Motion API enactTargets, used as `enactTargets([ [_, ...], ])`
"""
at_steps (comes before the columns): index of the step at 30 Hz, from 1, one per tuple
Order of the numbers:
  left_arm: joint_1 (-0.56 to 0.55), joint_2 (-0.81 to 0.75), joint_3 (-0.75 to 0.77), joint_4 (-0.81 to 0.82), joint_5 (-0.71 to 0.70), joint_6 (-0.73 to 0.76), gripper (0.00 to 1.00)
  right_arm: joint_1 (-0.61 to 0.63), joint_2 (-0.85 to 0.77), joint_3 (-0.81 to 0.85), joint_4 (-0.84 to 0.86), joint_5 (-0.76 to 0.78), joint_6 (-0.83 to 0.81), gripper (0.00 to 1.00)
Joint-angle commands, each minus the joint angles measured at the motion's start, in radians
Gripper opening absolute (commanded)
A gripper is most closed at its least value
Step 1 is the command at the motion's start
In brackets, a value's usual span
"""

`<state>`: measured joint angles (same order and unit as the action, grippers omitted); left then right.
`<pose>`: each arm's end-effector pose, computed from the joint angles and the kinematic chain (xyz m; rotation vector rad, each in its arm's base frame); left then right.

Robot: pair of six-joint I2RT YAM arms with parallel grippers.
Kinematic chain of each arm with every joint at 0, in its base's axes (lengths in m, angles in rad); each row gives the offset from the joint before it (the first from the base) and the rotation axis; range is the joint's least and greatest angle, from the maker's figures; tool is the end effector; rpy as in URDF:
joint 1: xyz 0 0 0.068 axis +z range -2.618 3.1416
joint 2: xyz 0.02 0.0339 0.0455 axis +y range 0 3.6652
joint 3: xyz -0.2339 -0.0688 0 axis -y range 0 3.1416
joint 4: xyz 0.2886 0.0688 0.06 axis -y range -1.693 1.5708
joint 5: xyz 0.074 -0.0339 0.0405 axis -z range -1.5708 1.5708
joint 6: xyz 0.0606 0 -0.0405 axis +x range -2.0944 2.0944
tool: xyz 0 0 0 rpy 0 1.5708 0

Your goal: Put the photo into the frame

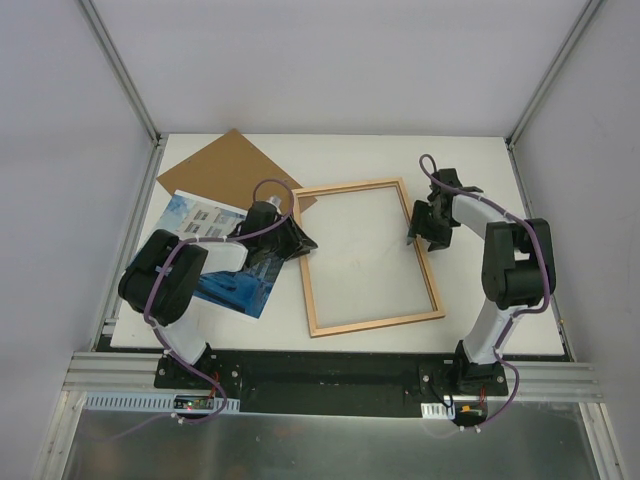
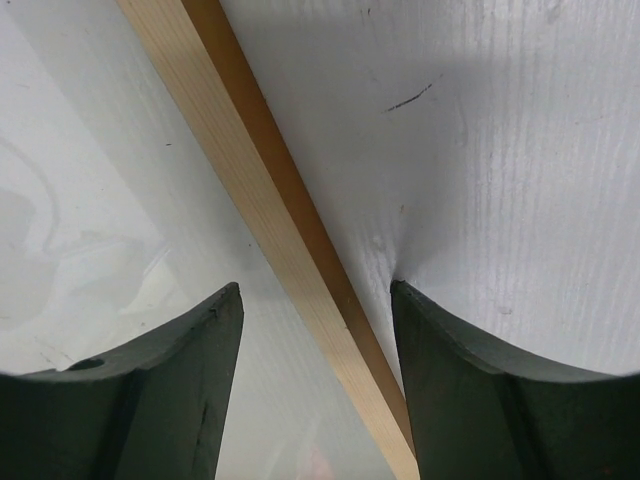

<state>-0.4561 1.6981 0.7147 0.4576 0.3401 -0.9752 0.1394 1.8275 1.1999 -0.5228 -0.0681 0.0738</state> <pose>0.3260 -0.1824 0.0727 -0.3698 2.2772 -1.1650 0.3986 0.0601 0.0961 -0.1092 2.7246 0.1542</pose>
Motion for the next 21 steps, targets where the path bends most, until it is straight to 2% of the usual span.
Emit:
enactTargets([
  [1,0.02,-0.02,0.035,-0.071,-0.001,0.058,0.34,0.005,-0.063,-0.016,0.029,-0.016,-0.002,0.64],
  [21,0.053,-0.107,0.121,-0.287,-0.047,0.165,0.38,0.005,-0.083,-0.03,0.044,-0.029,0.006,0.65],
])
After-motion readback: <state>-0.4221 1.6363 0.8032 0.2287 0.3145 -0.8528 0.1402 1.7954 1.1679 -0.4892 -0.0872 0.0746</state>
